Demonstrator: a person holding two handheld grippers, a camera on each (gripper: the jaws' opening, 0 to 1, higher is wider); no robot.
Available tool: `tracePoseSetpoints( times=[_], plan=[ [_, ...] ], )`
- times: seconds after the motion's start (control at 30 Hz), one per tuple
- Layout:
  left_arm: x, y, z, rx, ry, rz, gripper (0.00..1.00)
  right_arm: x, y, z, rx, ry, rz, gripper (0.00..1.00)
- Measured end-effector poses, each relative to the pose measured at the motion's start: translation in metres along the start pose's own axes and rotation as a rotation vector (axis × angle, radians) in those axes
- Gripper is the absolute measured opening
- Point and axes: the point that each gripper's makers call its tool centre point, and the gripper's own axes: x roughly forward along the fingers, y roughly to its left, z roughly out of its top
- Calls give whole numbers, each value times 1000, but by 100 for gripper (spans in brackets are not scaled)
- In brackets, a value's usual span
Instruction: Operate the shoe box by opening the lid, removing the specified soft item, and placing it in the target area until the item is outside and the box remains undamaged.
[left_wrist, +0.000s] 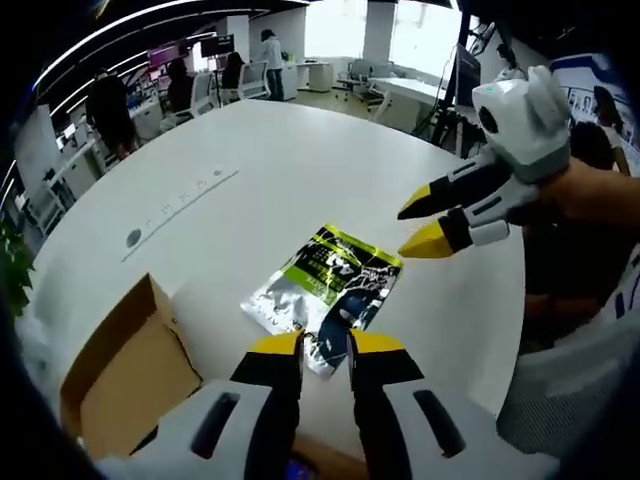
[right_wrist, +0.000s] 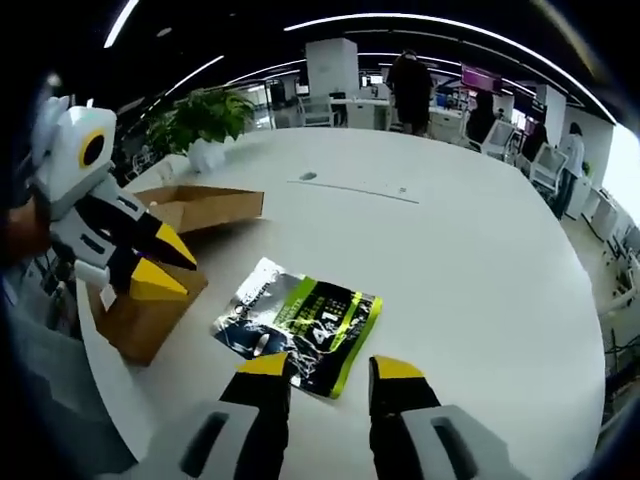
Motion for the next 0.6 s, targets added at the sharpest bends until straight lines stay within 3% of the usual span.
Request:
tracePoseSetpoints(
  times=[0.6],
  plan=[
    [-49,19,-21,-47,-15,60,28,-22,44,12,-48,-23,55,41]
  ],
)
